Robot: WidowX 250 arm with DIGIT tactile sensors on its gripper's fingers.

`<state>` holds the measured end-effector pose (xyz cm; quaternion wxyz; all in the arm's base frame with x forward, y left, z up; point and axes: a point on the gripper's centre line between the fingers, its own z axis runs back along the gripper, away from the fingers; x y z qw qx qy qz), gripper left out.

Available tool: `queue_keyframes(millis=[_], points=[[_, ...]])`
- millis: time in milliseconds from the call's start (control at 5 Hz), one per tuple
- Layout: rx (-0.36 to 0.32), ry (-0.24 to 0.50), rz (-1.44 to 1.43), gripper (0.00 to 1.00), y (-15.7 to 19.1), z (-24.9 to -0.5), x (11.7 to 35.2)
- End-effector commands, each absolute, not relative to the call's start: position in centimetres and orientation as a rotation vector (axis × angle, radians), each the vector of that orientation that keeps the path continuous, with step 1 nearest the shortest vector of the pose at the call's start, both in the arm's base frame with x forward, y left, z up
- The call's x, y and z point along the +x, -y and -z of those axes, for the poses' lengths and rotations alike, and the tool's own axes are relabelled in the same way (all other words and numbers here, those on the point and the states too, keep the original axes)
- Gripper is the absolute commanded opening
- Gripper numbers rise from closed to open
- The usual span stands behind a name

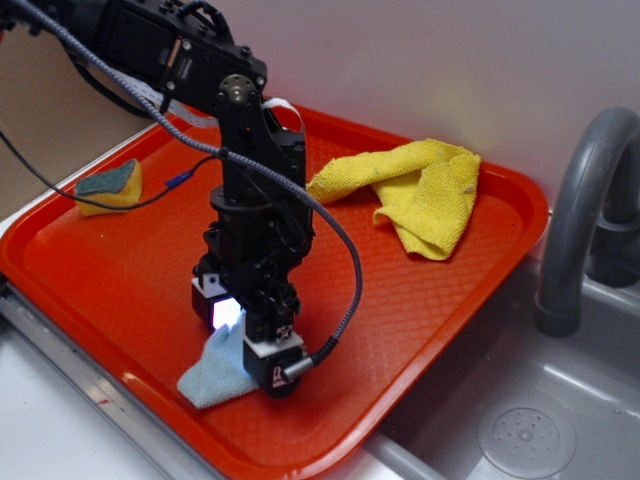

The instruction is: Grab the blue cloth.

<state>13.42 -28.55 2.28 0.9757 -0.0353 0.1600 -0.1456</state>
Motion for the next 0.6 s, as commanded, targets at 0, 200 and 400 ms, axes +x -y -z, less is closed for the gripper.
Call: queue_keyframes(millis=[0,200,400], points=[[0.013,-0.264,0.258,0.0,28.1,-3.3,11.8],[0.028,-0.24,0.221,0.0,27.5,-4.4,12.4],[0.072,-0.198,0.136,0.0,24.7,-7.2,14.0]])
